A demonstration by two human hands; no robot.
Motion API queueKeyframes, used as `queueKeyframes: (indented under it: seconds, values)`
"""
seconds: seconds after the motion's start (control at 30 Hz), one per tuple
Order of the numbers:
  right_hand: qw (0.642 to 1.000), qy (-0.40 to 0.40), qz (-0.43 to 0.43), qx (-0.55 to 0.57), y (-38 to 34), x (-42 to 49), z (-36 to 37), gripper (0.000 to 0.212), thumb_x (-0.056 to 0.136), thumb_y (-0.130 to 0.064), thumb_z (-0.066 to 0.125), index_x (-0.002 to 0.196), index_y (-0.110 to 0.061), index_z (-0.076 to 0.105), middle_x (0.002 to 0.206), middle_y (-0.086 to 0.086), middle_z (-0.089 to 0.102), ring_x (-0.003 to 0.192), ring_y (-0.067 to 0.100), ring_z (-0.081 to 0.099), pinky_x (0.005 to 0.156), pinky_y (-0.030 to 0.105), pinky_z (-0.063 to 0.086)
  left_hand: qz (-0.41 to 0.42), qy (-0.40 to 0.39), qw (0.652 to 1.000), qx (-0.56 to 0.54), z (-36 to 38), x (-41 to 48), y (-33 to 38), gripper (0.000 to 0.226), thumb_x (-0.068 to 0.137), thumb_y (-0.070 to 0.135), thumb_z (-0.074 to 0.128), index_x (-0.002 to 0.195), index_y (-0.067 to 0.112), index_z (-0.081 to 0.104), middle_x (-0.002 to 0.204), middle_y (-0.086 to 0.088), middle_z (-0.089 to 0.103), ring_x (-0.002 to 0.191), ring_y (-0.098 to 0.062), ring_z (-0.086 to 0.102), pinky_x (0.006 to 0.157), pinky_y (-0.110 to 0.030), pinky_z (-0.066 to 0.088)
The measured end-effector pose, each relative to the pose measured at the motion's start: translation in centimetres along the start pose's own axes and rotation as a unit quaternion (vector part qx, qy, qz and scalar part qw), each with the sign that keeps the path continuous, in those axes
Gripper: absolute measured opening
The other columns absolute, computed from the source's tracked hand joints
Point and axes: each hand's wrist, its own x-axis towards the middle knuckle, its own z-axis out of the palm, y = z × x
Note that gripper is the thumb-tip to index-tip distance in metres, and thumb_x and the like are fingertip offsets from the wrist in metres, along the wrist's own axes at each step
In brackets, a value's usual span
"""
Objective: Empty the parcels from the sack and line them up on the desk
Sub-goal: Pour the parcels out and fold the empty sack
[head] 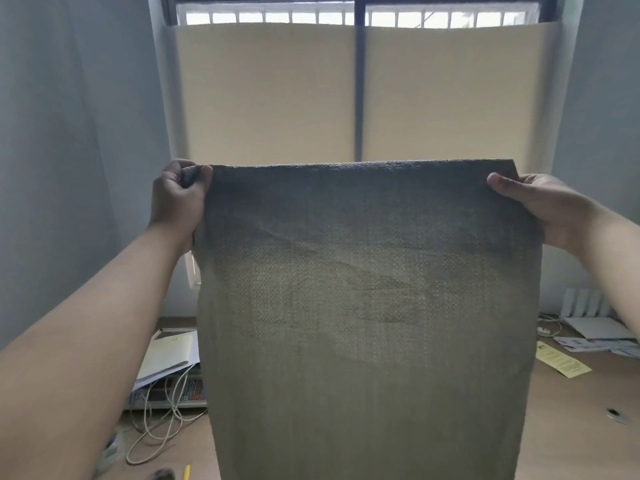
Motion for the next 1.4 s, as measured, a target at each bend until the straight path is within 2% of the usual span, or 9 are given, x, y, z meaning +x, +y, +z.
queueKeyframes:
  seconds: [0.17, 0.27, 0.5, 0.57, 0.7, 0.9, 1.03, 1.17, 1.4]
  values:
    - [0.999, 0.002, 0.025, 0.022, 0.8, 0.0, -0.5, 0.014, 0.098, -0.014, 0.056, 0.102, -0.008, 0.068, 0.085, 0.001, 0.079, 0.070, 0.011, 0.076, 0.057, 0.026, 0.061, -0.127, -0.076, 0.983, -0.108, -0.3, -0.5, 0.4, 0.017, 0.093, 0.035, 0.069, 0.087, 0.020, 0.063, 0.071, 0.009, 0.074, 0.063, -0.005, 0.070, 0.056, -0.022, 0.058]
    - [0.998, 0.052, -0.010, 0.034, 1.5, 0.5, -0.2, 0.012, 0.099, -0.017, 0.057, 0.103, -0.012, 0.067, 0.079, -0.005, 0.079, 0.070, 0.010, 0.076, 0.057, 0.029, 0.062, -0.228, -0.231, 0.940, -0.106, -1.3, -1.1, 0.7, 0.066, 0.045, 0.059, 0.093, 0.091, 0.015, 0.076, 0.092, -0.002, 0.079, 0.078, -0.015, 0.077, 0.061, -0.028, 0.061]
    - [0.990, 0.110, -0.078, -0.037, 2.8, 1.4, 0.6, 0.036, 0.079, -0.054, 0.071, 0.096, -0.023, 0.072, 0.091, 0.000, 0.076, 0.095, 0.024, 0.069, 0.075, 0.036, 0.063, -0.259, -0.348, 0.894, -0.112, -1.5, -1.7, -1.0, 0.076, 0.019, 0.023, 0.103, 0.092, 0.015, 0.082, 0.101, -0.009, 0.079, 0.088, -0.021, 0.077, 0.069, -0.032, 0.062]
    - [0.985, 0.126, -0.079, -0.085, 3.7, 2.1, -0.2, 0.054, 0.059, -0.076, 0.073, 0.090, -0.031, 0.074, 0.106, 0.012, 0.073, 0.103, 0.034, 0.067, 0.087, 0.050, 0.058, -0.252, -0.329, 0.902, -0.124, -1.4, -1.7, -1.5, 0.076, 0.022, 0.026, 0.103, 0.094, 0.014, 0.082, 0.102, -0.009, 0.078, 0.088, -0.021, 0.077, 0.069, -0.032, 0.062]
    - [0.971, 0.164, -0.078, -0.154, 4.0, 2.1, -0.3, 0.041, 0.079, -0.066, 0.060, 0.089, -0.029, 0.072, 0.110, 0.018, 0.073, 0.105, 0.040, 0.068, 0.092, 0.060, 0.055, -0.249, -0.287, 0.915, -0.136, -1.1, -1.5, -2.1, 0.066, 0.045, 0.022, 0.098, 0.106, 0.012, 0.077, 0.111, -0.011, 0.076, 0.094, -0.024, 0.076, 0.074, -0.037, 0.062]
    - [0.997, 0.017, 0.070, -0.040, 2.4, -0.1, -0.6, 0.020, 0.094, -0.027, 0.061, 0.095, -0.008, 0.067, 0.071, 0.003, 0.078, 0.056, 0.014, 0.073, 0.047, 0.027, 0.059, -0.244, -0.211, 0.936, -0.139, -1.1, -1.0, -2.1, 0.021, 0.074, 0.008, 0.076, 0.095, 0.012, 0.078, 0.098, -0.007, 0.079, 0.085, -0.021, 0.077, 0.070, -0.035, 0.062]
    - [0.996, -0.029, 0.080, 0.001, 2.9, 0.2, -1.4, 0.045, 0.072, -0.024, 0.073, 0.113, -0.006, 0.069, 0.106, 0.005, 0.076, 0.080, 0.018, 0.077, 0.062, 0.030, 0.063, -0.250, -0.189, 0.941, -0.126, -1.3, -0.8, -2.4, 0.012, 0.080, 0.005, 0.073, 0.075, 0.013, 0.081, 0.084, -0.005, 0.079, 0.073, -0.018, 0.077, 0.061, -0.031, 0.062]
    - [0.998, 0.019, 0.049, -0.033, 3.8, 1.0, -0.6, 0.040, 0.097, -0.025, 0.057, 0.135, -0.012, 0.059, 0.122, 0.009, 0.068, 0.097, 0.022, 0.071, 0.071, 0.032, 0.064, -0.267, -0.212, 0.934, -0.106, -1.6, -0.7, -2.9, 0.021, 0.075, 0.016, 0.074, 0.095, 0.007, 0.073, 0.087, -0.008, 0.079, 0.075, -0.019, 0.077, 0.060, -0.030, 0.062]
    - [0.979, 0.085, -0.039, -0.179, 5.8, 2.3, 0.2, 0.025, 0.106, -0.025, 0.048, 0.119, -0.015, 0.066, 0.119, 0.017, 0.070, 0.111, 0.033, 0.065, 0.103, 0.052, 0.048, -0.266, -0.228, 0.934, 0.064, -1.1, -1.2, -3.6, 0.027, 0.096, 0.032, 0.063, 0.110, 0.009, 0.066, 0.094, -0.008, 0.074, 0.074, -0.018, 0.073, 0.059, -0.029, 0.060]
